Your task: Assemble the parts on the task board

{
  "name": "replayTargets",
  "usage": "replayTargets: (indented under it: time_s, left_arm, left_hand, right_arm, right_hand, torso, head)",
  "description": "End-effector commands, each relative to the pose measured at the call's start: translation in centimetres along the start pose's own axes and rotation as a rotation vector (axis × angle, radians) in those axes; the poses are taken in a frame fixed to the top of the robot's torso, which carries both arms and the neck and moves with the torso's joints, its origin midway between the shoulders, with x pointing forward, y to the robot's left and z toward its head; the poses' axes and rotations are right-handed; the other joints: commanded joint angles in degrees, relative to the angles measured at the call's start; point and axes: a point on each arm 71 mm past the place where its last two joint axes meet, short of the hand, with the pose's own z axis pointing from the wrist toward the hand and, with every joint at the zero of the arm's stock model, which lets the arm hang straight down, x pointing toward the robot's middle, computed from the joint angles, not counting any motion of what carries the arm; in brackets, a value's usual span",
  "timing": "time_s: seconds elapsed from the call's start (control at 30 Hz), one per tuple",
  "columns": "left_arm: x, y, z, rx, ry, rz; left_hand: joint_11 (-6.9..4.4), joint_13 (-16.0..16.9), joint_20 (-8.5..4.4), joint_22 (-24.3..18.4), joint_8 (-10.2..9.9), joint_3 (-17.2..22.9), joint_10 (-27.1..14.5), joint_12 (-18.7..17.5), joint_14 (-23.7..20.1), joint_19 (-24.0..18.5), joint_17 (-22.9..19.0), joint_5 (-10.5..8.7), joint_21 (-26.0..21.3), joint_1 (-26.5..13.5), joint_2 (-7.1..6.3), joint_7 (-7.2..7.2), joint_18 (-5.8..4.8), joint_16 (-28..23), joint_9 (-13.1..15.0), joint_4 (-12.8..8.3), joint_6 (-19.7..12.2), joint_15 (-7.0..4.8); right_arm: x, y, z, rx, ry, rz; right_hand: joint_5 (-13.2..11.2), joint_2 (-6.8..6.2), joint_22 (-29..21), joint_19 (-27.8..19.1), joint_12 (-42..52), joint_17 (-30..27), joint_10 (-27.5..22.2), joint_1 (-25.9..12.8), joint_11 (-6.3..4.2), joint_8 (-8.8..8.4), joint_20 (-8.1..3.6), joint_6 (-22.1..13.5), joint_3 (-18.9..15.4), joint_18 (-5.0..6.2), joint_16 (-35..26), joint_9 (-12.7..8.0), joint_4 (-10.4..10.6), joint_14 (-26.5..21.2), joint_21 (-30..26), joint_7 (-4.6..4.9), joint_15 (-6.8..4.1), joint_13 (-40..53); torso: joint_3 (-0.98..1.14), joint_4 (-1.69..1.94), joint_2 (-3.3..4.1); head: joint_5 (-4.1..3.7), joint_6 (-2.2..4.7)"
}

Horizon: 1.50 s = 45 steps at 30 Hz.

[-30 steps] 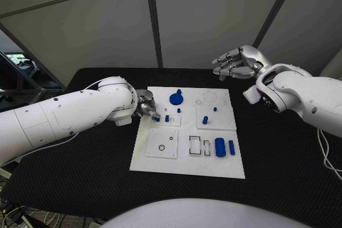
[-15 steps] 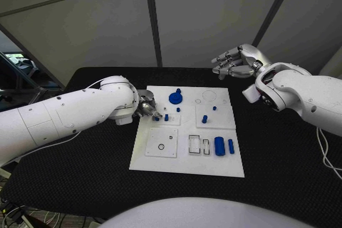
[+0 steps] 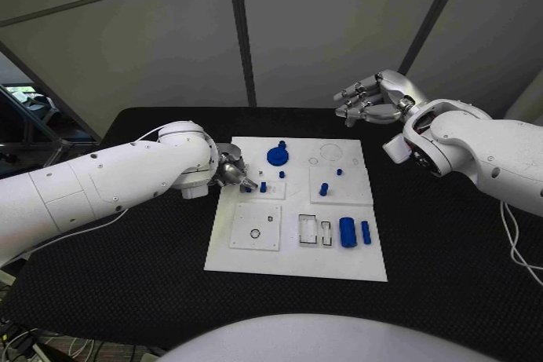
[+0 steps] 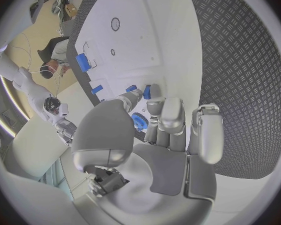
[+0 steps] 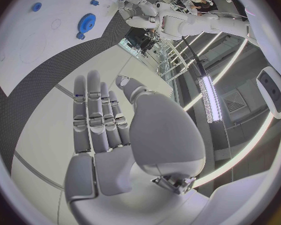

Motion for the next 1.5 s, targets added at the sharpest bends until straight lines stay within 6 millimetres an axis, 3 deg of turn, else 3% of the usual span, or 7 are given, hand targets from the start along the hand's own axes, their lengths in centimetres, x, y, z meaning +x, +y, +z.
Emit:
replayTargets:
  time_s: [0.03, 0.2, 0.57, 1.13, 1.23, 1.33, 1.5]
  left_arm:
    - [-0.1, 0.2, 0.1, -0.015, 0.0, -0.005]
    - [-0.2, 0.3, 0.1, -0.014, -0.004, -0.009]
    - [-0.5, 0.5, 0.0, -0.008, -0.037, -0.03]
    - [-2.1, 0.5, -0.8, 0.063, -0.132, -0.121]
    - [-2.8, 0.3, -1.0, 0.132, -0.19, -0.17]
    - [-3.4, -0.3, -1.3, 0.221, -0.25, -0.202]
    - [-4.0, -2.0, -1.6, 0.394, -0.346, -0.208]
  left_hand:
    - [-0.2, 0.05, -0.28, 8.18, -0.27, -0.7, -0.18, 0.06, 0.87, 3.01, 0.1, -0.18, -0.09, -0.33, 0.39, 0.0, -1.14, -0.06, -0.01, 0.21, 0.26, -0.37]
    - [-0.18, 0.1, -0.28, 8.37, -0.41, -2.59, -0.22, 0.06, 0.86, 3.09, 0.09, -0.16, 0.05, -0.38, 0.08, -0.01, -1.18, -0.09, -0.02, 0.81, 0.35, -0.37]
    - [-0.28, 0.65, -0.37, 8.94, -0.78, -10.58, 0.02, 0.48, 0.9, 3.32, 0.15, 0.02, 0.45, -2.01, 0.02, -0.15, -1.31, -0.04, -0.04, 5.17, 1.02, -0.44]
    - [0.15, -2.57, -0.23, 7.08, -1.66, -14.07, -2.1, -2.29, 0.85, 2.4, 0.05, 0.17, -1.76, -1.34, 1.02, 0.38, -0.77, -0.2, -0.2, 5.42, -0.43, -0.18]
    - [1.45, -12.17, 0.58, -3.06, -3.31, -15.15, -9.02, -10.9, 0.64, -2.97, -0.33, 0.25, -13.66, 0.43, 1.63, 1.74, 1.94, -0.68, -0.86, 5.34, -3.51, 0.79]
    - [3.32, -16.01, 2.18, -27.55, -5.67, -15.91, -16.29, -16.1, -0.14, -16.71, -1.42, -0.11, -43.97, 5.16, 1.1, 3.18, 7.11, -2.15, -3.3, 4.27, -6.1, 2.1]
    - [4.55, -22.4, 3.27, -37.11, -10.36, -9.7, -20.37, -23.51, -3.56, -18.56, -5.72, 0.16, -55.64, 18.06, -0.49, 4.19, 7.54, -8.06, -8.62, -2.13, -5.92, 3.79]
  right_arm:
    - [0.0, 0.2, 0.1, -0.01, 0.005, 0.006]
    - [0.0, 0.1, 0.0, -0.008, 0.006, 0.01]
    - [-0.1, 0.0, 0.1, -0.005, 0.006, 0.014]
    - [-0.3, -0.2, 0.1, 0.001, -0.001, 0.012]
    - [-0.4, -0.3, 0.1, 0.002, -0.004, 0.011]
    - [-0.5, -0.4, 0.1, 0.005, -0.003, 0.01]
    - [-0.4, -0.5, 0.1, 0.012, 0.012, 0.009]
  right_hand:
    - [0.23, 0.42, -0.09, 0.21, -0.25, 0.1, 0.34, -0.36, 0.05, 0.2, 0.05, -0.26, 0.01, 0.63, -0.25, 0.06, -0.23, 0.39, -0.37, 0.27, 0.03, -0.06]
    - [0.13, 0.39, -0.29, 0.27, -0.32, 0.18, 0.34, -1.16, 0.14, 0.23, 0.15, -0.34, -0.34, 0.58, -0.51, 0.06, 0.24, 0.47, -0.71, 0.31, 0.14, -0.43]
    - [0.19, 0.43, -0.52, 0.36, -0.33, 0.27, 0.34, -1.74, 0.16, 0.25, 0.23, -0.43, -0.59, 0.6, -0.73, 0.06, 0.65, 0.54, -1.08, 0.31, 0.19, -0.72]
    - [0.2, 0.49, -0.61, 0.42, -0.32, 0.3, 0.34, -1.93, 0.16, 0.26, 0.26, -0.47, -0.65, 0.6, -0.81, 0.05, 0.81, 0.57, -1.23, 0.31, 0.21, -0.83]
    - [0.21, 0.5, -0.63, 0.43, -0.32, 0.31, 0.34, -1.92, 0.16, 0.26, 0.26, -0.48, -0.65, 0.61, -0.82, 0.05, 0.81, 0.58, -1.24, 0.31, 0.2, -0.84]
    - [0.19, 0.74, -0.71, 0.57, -0.29, 0.36, 0.4, -1.4, 0.03, 0.39, 0.2, -0.32, -0.37, 0.67, -0.93, 0.1, 0.54, 0.64, -1.37, 0.21, 0.08, -0.99]
    - [-1.32, 1.71, -0.76, 0.52, -0.52, 0.39, 0.48, 0.3, -0.33, 0.94, -0.11, 0.79, 0.79, 0.63, -1.7, 0.21, -0.5, 0.25, -1.58, -0.4, -0.16, -1.79]
  torso:
    - [-0.02, 0.0, 0.0]
    - [0.01, 0.02, -0.03]
    - [-0.03, 0.06, -0.04]
    - [-0.04, 0.04, 0.01]
    - [0.03, 0.1, -0.05]
    - [0.0, 0.04, -0.03]
    - [0.05, -0.12, 0.04]
  head:
    - [0.17, 0.07]
    - [0.23, 1.32]
    - [-0.06, 0.83]
    - [-0.28, 0.98]
    - [-0.5, 1.01]
    - [-0.49, 1.45]
    - [-0.8, 1.78]
